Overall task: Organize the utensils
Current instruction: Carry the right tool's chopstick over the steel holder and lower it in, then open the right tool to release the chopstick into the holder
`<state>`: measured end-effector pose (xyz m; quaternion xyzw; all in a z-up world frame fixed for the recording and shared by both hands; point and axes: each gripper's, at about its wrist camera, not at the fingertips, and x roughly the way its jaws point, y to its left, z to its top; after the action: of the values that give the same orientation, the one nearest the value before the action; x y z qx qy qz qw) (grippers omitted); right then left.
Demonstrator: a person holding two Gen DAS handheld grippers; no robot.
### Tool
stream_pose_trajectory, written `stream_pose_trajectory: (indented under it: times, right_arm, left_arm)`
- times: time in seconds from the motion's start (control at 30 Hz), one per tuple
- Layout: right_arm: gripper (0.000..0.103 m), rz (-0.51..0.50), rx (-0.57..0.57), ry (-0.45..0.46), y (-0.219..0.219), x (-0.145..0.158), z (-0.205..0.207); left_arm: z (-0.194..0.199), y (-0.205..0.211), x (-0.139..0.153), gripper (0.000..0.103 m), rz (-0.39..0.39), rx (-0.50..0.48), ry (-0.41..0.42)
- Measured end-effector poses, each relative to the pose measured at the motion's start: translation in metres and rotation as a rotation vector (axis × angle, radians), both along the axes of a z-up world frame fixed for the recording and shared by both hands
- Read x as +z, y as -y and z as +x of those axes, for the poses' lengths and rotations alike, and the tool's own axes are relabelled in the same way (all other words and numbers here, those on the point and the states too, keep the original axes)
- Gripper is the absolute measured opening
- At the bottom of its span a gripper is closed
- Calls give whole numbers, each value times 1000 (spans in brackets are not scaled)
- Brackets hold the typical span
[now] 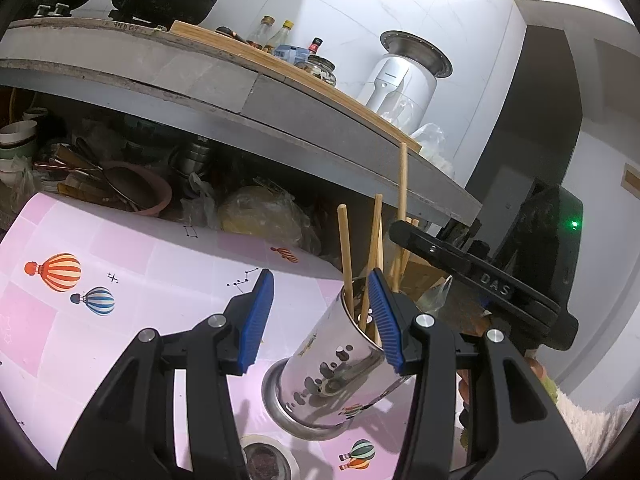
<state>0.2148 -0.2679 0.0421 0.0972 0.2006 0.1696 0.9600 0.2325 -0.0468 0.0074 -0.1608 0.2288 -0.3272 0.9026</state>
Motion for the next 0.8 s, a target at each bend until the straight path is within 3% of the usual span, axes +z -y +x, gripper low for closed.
stream_pose_trajectory:
  times: [0.5,0.8]
  right_arm:
    - [9,28,-158,60,23,1,-44]
    - [11,66,-271,36,37,-11,-58]
  left_arm:
    - [-3,4,4,49,0,-16,11]
    - [-3,4,3,50,-4,-16,8]
